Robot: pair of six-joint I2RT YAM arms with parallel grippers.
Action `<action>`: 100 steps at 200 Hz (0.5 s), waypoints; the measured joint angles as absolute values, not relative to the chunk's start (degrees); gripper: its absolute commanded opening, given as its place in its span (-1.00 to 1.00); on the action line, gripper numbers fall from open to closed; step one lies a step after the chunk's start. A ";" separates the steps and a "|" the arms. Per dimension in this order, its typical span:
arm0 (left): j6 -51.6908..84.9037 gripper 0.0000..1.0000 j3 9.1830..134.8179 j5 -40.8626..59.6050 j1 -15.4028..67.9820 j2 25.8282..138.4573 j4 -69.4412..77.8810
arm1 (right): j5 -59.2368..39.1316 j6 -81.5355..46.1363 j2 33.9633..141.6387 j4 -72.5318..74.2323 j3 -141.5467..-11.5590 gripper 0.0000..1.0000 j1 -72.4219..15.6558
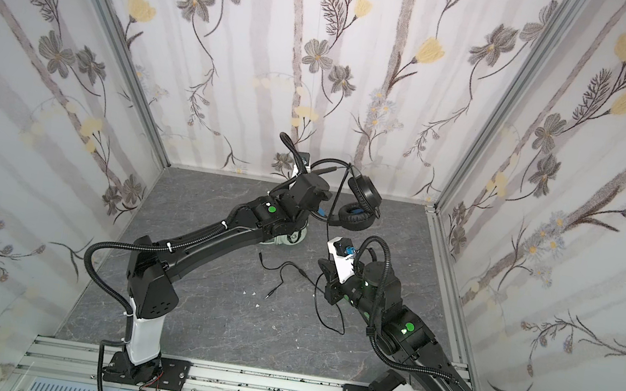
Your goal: Wrap the headphones
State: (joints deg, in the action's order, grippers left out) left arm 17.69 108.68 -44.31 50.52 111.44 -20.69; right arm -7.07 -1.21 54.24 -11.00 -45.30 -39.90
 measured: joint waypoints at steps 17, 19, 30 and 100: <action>13.39 -1.00 103.28 -44.40 50.98 109.38 -17.85 | -6.35 0.69 55.55 -13.34 -48.97 -1.00 -39.90; 12.86 -1.00 102.61 -44.42 51.00 109.06 -17.50 | -6.15 0.99 55.72 -13.69 -49.36 -1.00 -39.90; 9.89 -1.00 99.00 -44.60 51.09 107.07 -15.27 | -5.56 2.68 56.64 -15.86 -51.33 -1.00 -39.90; -6.48 -1.00 79.13 -43.83 51.33 93.23 -5.56 | -2.13 13.15 62.28 -26.44 -60.88 -1.00 -39.97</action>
